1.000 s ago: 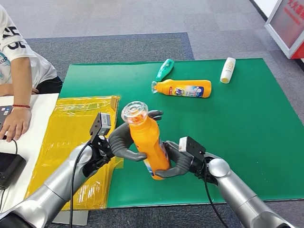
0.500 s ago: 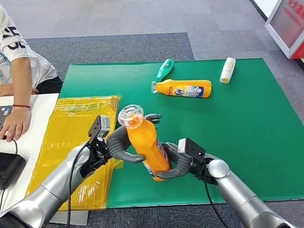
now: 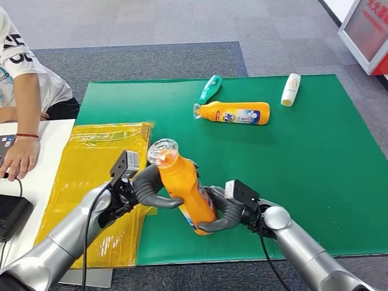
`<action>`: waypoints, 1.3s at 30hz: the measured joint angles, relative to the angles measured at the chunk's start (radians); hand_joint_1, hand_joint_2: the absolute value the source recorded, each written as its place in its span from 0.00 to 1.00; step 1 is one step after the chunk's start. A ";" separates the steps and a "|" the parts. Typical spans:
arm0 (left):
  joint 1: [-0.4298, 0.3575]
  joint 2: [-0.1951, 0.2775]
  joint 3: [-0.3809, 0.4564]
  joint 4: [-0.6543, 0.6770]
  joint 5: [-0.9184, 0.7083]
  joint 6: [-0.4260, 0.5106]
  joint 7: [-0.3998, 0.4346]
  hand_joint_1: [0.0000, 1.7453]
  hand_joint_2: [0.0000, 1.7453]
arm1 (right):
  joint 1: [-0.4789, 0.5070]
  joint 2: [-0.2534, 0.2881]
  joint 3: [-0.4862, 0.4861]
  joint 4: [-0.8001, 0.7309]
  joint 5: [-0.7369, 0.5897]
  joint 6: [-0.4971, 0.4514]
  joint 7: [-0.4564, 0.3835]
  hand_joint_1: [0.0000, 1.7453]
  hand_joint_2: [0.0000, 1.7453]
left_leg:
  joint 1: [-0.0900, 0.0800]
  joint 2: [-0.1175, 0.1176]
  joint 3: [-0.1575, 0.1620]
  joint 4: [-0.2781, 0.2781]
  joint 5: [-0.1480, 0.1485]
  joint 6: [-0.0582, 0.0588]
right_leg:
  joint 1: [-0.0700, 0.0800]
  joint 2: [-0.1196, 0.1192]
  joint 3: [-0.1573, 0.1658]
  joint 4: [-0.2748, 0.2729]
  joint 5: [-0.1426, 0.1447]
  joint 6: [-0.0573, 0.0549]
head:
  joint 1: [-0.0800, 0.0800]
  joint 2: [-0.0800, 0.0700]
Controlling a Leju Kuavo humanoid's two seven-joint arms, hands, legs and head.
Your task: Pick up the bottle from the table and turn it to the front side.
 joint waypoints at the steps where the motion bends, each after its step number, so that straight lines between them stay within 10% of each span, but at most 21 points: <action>1: 0.000 0.001 0.000 0.000 0.000 0.000 -0.001 1.00 1.00 | 0.000 0.000 0.001 0.001 0.000 0.000 0.000 1.00 1.00 | 0.000 0.000 0.000 0.000 0.000 0.000 | 0.000 0.000 0.000 0.000 0.000 0.000 | 0.000 0.000; 30: 0.017 0.017 0.001 0.005 0.010 -0.014 -0.025 1.00 1.00 | -0.013 0.004 0.009 0.023 0.035 -0.048 0.012 1.00 1.00 | 0.000 0.000 0.000 0.000 0.000 0.000 | 0.000 0.000 0.000 0.000 0.000 0.000 | 0.000 0.000; 34: 0.021 0.020 0.004 0.005 0.013 -0.015 -0.026 1.00 1.00 | -0.013 0.004 0.008 0.024 0.035 -0.051 0.012 0.10 1.00 | 0.000 0.000 0.000 0.000 0.000 0.000 | 0.000 0.000 0.000 0.000 0.000 0.000 | 0.000 0.000; 39: 0.046 0.043 0.011 0.005 0.018 -0.017 -0.031 1.00 1.00 | -0.013 0.004 -0.003 0.025 0.032 -0.068 0.024 0.00 1.00 | 0.000 0.000 0.000 0.000 0.000 0.000 | 0.000 0.000 -0.001 0.000 0.000 0.000 | 0.000 0.000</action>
